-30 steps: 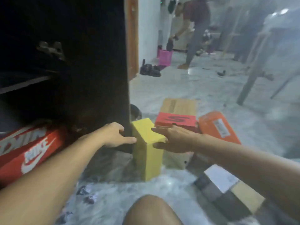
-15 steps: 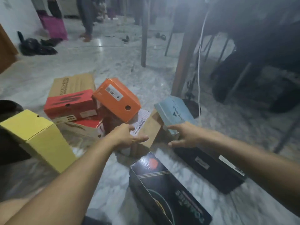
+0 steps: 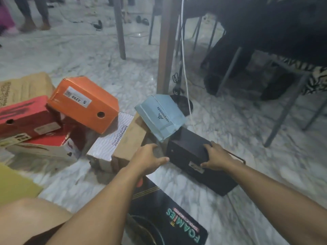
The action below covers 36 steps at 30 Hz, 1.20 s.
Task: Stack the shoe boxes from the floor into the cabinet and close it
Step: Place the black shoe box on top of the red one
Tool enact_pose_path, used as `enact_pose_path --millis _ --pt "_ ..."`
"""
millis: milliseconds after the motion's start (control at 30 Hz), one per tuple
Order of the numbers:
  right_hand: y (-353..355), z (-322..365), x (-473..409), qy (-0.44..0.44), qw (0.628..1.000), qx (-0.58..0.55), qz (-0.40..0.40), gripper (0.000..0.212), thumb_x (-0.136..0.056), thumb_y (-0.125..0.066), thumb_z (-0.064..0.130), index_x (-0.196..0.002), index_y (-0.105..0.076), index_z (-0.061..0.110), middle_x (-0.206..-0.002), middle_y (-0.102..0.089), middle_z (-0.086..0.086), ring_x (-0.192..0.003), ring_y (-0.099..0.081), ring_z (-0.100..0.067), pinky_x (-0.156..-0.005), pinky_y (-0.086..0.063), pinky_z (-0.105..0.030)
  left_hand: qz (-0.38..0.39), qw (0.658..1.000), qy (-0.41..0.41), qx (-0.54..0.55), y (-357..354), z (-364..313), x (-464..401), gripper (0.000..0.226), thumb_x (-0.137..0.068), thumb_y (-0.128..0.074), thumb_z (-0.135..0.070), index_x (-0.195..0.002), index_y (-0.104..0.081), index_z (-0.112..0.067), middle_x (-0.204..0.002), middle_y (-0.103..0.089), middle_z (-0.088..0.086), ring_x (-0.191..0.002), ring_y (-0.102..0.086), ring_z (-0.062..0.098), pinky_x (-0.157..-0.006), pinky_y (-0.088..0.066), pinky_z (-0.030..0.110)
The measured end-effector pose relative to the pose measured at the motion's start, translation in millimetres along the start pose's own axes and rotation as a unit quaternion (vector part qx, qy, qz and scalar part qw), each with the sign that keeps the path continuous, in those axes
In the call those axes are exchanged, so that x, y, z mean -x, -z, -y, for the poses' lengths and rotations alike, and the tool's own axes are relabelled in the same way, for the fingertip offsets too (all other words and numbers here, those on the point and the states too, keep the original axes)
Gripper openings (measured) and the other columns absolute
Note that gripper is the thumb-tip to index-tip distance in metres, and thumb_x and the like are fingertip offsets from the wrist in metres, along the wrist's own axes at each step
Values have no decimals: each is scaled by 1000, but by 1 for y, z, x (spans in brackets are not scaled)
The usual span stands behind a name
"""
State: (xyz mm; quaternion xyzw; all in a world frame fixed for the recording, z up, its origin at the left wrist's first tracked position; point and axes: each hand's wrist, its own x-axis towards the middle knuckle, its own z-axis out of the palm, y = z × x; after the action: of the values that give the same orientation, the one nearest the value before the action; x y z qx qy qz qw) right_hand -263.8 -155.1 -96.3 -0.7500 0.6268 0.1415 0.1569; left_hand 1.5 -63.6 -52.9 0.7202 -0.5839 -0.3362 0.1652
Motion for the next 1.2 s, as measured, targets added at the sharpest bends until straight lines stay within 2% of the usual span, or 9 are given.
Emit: enact_pose_path --millis 67,167,433,500,600,733,833,967,1200 --pt "-10 -7 -9 -35 999 23 5 114 -71 -74 58 -155 -6 24 -160 -5 -11 -146 -11 -35 -114 -24 -54 20 999 0 -35 -12 -2 -6 69 -79 -71 -49 -134 -50 -13 -138 -54 6 -127 -50 25 -102 -43 38" --pt "-20 -13 -18 -54 998 13 10 127 -65 -78 60 -153 7 32 -161 4 -8 -147 -2 -36 -112 -16 -64 45 997 4 -59 -22 -3 -17 63 -80 -69 -48 -129 -52 -13 -133 -56 6 -122 -52 26 -98 -44 38" --pt "-34 -20 -6 0 1000 11 -14 124 -57 -85 45 -151 -6 36 -152 -20 -1 -140 -21 -29 -107 -26 -63 89 995 36 -40 -38 -2 -40 48 -78 -75 -39 -116 -57 -16 -114 -60 -3 -108 -59 24 -89 -48 34" --pt "-36 -21 4 24 1000 -8 4 121 -60 -84 40 -152 -6 36 -156 -14 0 -145 -13 -29 -111 -20 -64 101 993 46 -45 -47 -1 -44 42 -74 -77 -36 -104 -53 -19 -111 -62 1 -99 -59 24 -80 -49 33" --pt "-38 -23 18 28 1000 -10 7 115 -68 -80 41 -153 -4 36 -163 1 1 -150 3 -31 -115 -6 -65 115 991 64 -37 -61 -1 -48 59 -70 -81 -29 -116 -47 -15 -117 -59 5 -103 -58 25 -81 -51 35" --pt "-50 -39 32 -115 993 -3 -40 130 -52 -76 73 -151 0 38 -161 20 -3 -147 16 -38 -109 -7 -71 132 987 84 -30 -74 -2 -53 71 -72 -80 -19 -130 -39 -11 -127 -54 12 -113 -55 30 -84 -48 32" --pt "-59 -51 46 -230 961 -143 -51 134 -49 -88 59 -152 -6 35 -160 11 -5 -146 -7 -38 -106 -30 -62 135 986 100 -7 -79 -2 -58 67 -73 -80 -15 -127 -42 -9 -126 -54 12 -113 -54 29 -77 -43 28" --pt "-67 -63 53 -228 939 -234 -104 126 -44 -93 44 -149 -25 30 -144 -32 -11 -123 -46 -34 -96 -47 -43 116 988 103 25 -76 -4 -61 63 -67 -83 -15 -120 -50 -8 -119 -59 10 -109 -57 29 -83 -52 34" --pt "-20 -61 73 -187 898 -325 -229 113 -42 -97 36 -136 -36 22 -132 -39 -8 -118 -49 -28 -98 -44 -40 45 982 80 167 -49 -10 -52 73 -65 -84 -6 -129 -48 -13 -118 -62 8 -104 -60 28 -91 -53 42"
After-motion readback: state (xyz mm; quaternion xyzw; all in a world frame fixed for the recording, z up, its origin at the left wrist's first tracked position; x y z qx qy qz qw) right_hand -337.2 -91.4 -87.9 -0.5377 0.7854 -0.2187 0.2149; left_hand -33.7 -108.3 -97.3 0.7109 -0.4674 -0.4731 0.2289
